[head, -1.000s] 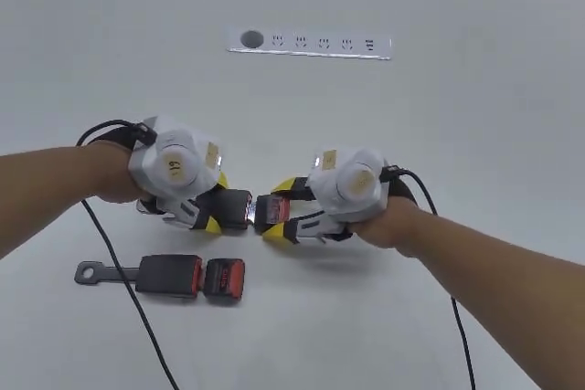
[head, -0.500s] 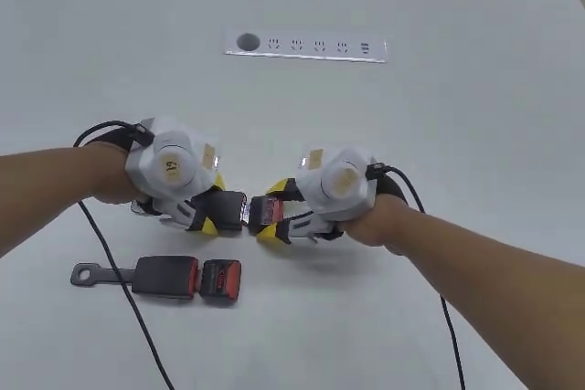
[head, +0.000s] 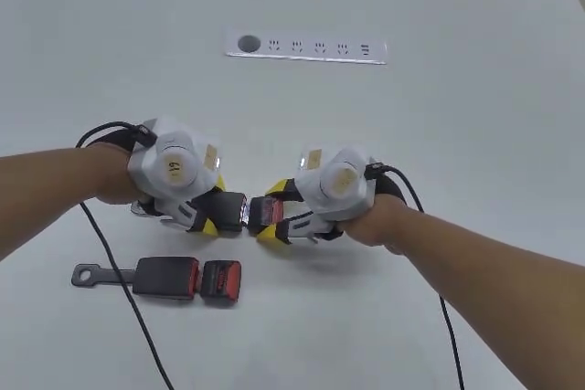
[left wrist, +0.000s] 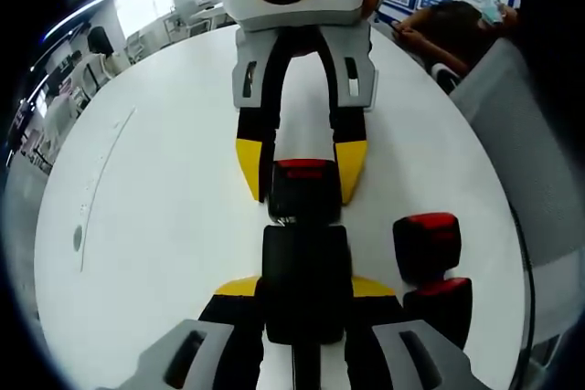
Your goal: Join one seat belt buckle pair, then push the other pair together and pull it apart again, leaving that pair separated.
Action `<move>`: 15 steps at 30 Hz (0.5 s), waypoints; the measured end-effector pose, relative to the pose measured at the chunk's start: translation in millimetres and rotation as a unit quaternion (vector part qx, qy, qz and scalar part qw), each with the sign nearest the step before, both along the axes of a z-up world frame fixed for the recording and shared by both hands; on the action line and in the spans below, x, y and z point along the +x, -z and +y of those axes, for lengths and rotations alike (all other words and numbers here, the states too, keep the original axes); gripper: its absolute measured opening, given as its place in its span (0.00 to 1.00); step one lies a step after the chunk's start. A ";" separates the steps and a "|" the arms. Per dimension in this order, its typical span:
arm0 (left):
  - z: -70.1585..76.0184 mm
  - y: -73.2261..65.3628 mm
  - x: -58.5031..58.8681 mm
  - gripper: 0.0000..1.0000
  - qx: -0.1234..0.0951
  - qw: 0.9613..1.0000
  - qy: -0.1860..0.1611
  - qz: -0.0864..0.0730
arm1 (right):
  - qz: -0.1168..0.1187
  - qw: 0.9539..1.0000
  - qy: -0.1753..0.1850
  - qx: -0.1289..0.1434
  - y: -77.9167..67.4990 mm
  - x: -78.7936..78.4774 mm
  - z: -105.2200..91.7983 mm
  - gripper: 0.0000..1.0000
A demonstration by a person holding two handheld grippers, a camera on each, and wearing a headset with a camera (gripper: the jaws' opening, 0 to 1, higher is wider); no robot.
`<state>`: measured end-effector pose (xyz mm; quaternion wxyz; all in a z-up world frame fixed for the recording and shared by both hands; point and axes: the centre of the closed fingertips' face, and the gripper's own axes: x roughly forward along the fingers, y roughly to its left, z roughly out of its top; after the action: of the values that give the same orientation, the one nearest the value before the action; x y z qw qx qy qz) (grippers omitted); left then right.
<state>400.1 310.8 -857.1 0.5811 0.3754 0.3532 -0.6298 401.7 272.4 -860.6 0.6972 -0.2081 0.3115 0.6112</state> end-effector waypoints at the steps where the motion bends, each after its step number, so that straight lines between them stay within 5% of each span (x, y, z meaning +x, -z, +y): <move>1: 0.0 0.0 -0.1 0.35 0.000 1.000 0.000 0.000 | 0.000 1.000 0.000 0.000 -0.3 -0.1 0.0 0.35; 15: 0.9 1.0 0.4 0.35 0.005 1.000 -0.003 0.000 | -0.003 1.000 -0.001 -0.002 -0.6 -0.7 0.0 0.35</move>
<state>400.5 311.7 -858.1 0.5810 0.3768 0.3573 -0.6267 401.0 272.4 -860.0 0.6974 -0.2117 0.3101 0.6105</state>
